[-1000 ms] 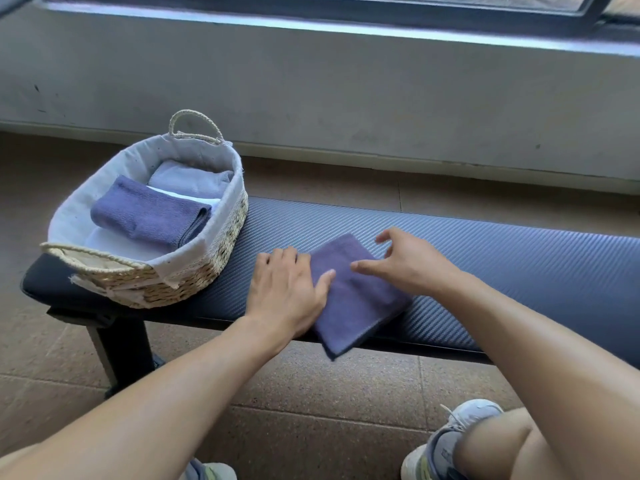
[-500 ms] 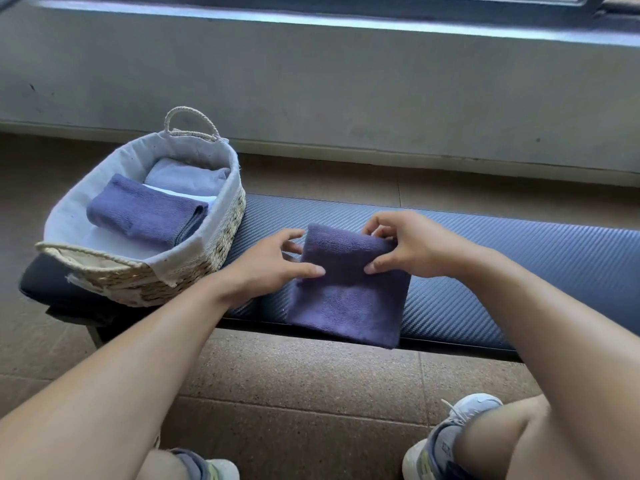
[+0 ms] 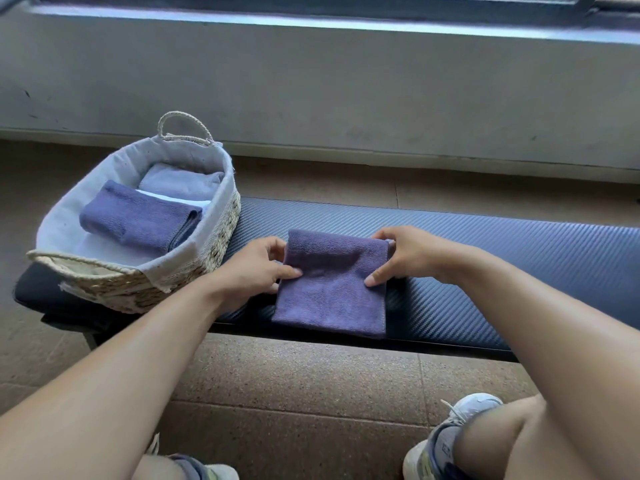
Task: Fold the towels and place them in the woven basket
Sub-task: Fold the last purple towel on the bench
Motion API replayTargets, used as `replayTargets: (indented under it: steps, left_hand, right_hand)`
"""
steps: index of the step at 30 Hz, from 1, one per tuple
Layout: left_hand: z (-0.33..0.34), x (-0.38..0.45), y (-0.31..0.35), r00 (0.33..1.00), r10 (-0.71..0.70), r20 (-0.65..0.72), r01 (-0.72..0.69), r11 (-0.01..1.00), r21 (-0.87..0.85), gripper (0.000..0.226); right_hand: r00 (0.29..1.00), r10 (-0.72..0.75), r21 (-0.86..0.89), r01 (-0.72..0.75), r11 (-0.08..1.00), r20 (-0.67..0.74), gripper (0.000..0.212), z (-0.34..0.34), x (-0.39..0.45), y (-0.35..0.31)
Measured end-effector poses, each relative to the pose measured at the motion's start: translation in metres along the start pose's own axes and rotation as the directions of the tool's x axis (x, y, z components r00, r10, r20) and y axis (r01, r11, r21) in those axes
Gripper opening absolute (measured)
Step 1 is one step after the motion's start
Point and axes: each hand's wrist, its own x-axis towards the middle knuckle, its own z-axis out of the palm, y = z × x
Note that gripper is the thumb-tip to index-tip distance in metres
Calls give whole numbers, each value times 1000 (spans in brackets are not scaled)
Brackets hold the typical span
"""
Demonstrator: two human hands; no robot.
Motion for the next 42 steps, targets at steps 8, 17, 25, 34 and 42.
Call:
replayTargets:
  steps: [8, 17, 25, 34, 42]
  left_hand:
    - [-2, 6, -2, 961, 223, -162, -163, 934, 317, 42]
    - [-7, 2, -3, 938, 310, -157, -230, 891, 391, 29]
    - [-19, -8, 0, 950, 311, 26, -297, 873, 386, 32]
    - [-10, -14, 2, 942, 332, 49, -309, 801, 512, 25]
    - [2, -14, -6, 926, 376, 42, -314, 699, 643, 44]
  right_hand:
    - [961, -159, 97, 184, 978, -225, 36, 11, 9, -1]
    - [940, -269, 49, 284, 957, -208, 33, 7, 6, 6]
    - [925, -361, -192, 336, 922, -119, 26, -2, -7, 14]
    - [932, -362, -347, 350, 870, 32, 46, 1, -24, 0]
    - [882, -445, -602, 273, 751, -155, 32, 46, -35, -14]
